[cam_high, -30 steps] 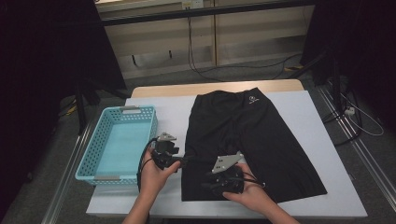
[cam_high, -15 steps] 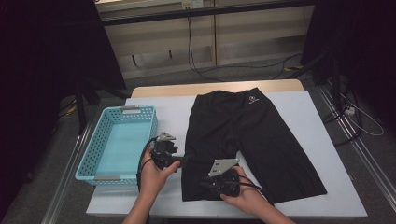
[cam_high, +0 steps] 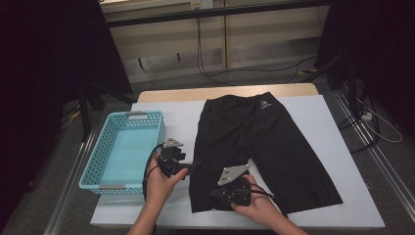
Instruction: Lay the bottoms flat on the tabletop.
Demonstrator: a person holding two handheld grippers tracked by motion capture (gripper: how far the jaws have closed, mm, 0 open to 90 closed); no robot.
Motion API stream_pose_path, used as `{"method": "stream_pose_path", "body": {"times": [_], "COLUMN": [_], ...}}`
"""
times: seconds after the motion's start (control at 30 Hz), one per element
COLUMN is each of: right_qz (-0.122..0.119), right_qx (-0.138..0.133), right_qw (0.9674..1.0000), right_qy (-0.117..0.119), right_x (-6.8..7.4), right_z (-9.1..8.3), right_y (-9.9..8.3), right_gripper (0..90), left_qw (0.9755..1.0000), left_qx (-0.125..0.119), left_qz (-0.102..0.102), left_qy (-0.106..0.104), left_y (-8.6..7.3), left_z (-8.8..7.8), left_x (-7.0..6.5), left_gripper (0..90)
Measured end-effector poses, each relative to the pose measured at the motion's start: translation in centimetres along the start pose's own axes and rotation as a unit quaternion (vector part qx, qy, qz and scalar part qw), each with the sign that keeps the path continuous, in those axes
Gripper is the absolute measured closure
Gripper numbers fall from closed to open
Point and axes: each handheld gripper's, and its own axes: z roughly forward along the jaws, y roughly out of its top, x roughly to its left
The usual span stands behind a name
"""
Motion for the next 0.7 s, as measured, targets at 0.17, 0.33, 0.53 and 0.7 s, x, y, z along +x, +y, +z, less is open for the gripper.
{"method": "stream_pose_path", "body": {"times": [0.17,0.33,0.53,0.7], "right_qz": [-0.013,-0.016,-0.020,-0.043], "right_qx": [0.007,0.001,-0.025,-0.015], "right_qw": [0.9999,0.9999,0.9995,0.9988], "right_qy": [0.004,-0.004,-0.004,0.017], "right_x": [0.8,0.7,0.9,2.0], "right_z": [-0.2,-0.3,-0.8,0.0], "right_y": [-0.1,-0.1,0.0,-0.2], "right_gripper": [90.0,89.3,69.2,57.9], "left_qw": [1.0000,1.0000,1.0000,1.0000], "left_qx": [0.000,0.003,0.001,-0.004], "left_qz": [0.002,0.003,0.000,-0.004], "left_qy": [0.000,-0.001,-0.001,-0.001], "left_y": [0.0,0.0,0.1,0.1], "left_z": [-0.2,-0.1,-0.3,-0.3], "left_x": [0.1,0.1,0.1,0.1], "left_gripper": [22.4,22.2,21.7,18.7]}}
